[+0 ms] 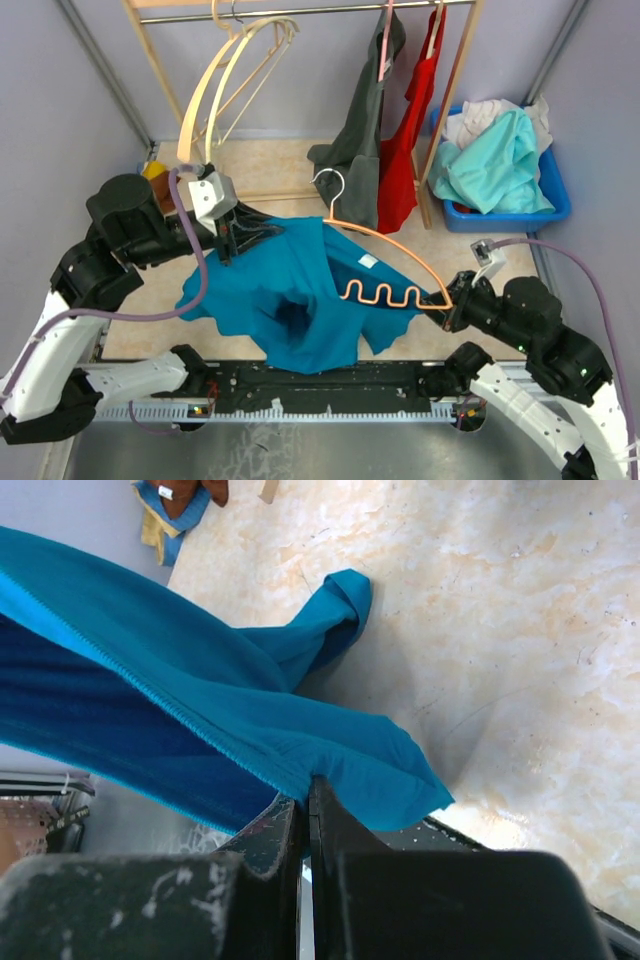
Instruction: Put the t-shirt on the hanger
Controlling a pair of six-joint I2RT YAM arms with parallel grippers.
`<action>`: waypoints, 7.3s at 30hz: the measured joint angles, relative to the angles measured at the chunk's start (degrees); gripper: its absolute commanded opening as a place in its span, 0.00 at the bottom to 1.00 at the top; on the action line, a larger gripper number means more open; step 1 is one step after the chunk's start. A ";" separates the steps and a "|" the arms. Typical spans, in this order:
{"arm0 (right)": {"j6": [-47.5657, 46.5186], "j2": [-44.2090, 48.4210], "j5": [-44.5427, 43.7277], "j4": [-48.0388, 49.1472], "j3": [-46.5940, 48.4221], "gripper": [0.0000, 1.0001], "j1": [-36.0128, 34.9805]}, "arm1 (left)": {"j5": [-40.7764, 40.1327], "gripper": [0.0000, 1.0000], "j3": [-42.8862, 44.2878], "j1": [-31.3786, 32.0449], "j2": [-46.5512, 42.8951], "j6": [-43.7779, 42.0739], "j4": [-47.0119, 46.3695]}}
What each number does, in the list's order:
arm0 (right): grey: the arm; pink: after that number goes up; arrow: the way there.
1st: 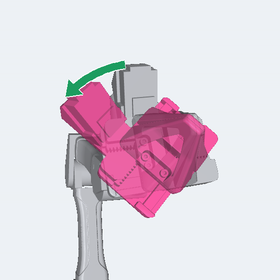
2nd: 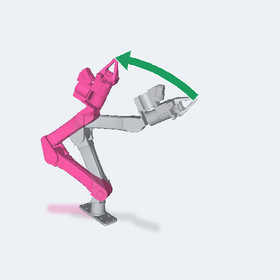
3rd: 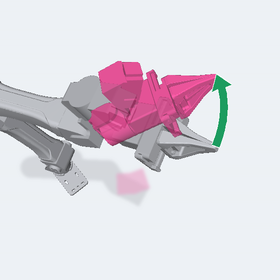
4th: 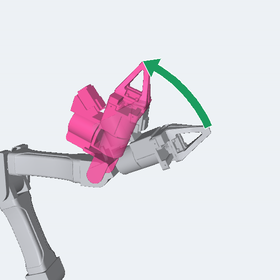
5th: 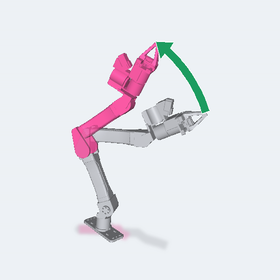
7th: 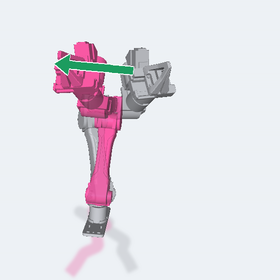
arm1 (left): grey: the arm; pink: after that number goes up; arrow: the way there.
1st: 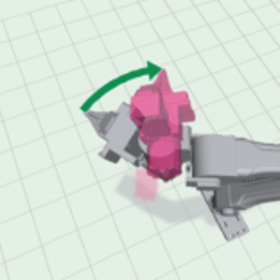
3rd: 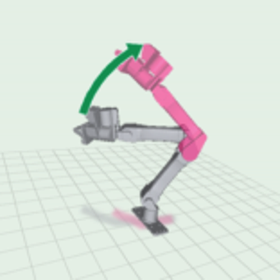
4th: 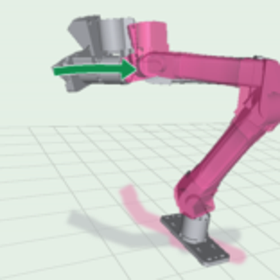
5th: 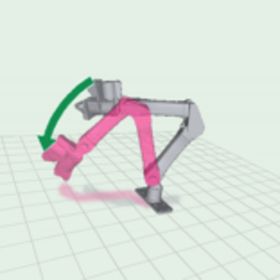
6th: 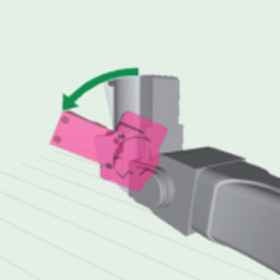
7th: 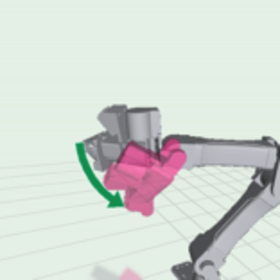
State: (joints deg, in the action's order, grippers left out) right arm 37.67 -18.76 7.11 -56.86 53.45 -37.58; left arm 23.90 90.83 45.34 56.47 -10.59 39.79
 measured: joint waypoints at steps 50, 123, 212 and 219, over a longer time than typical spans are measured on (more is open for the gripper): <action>-9.66 -20.24 -13.97 -14.82 19.78 0.00 -0.11 | -9.40 0.00 -5.07 0.28 -2.29 -10.34 -2.01; -11.58 -40.04 -17.53 1.70 3.87 0.00 0.81 | -9.20 0.01 -8.61 12.66 2.99 -11.69 -10.78; -7.91 -34.18 -9.11 36.98 -2.64 0.44 -12.48 | -24.98 0.00 -18.47 28.57 0.13 -6.19 -19.67; -9.27 -35.85 -11.85 37.81 -1.90 0.03 -14.84 | -24.98 0.00 -18.29 28.57 0.17 -6.21 -19.67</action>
State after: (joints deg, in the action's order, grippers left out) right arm 28.40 -54.61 -4.73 -19.05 51.55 -52.42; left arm -1.08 72.53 73.91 56.64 -16.80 20.12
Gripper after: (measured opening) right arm 0.179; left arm 0.008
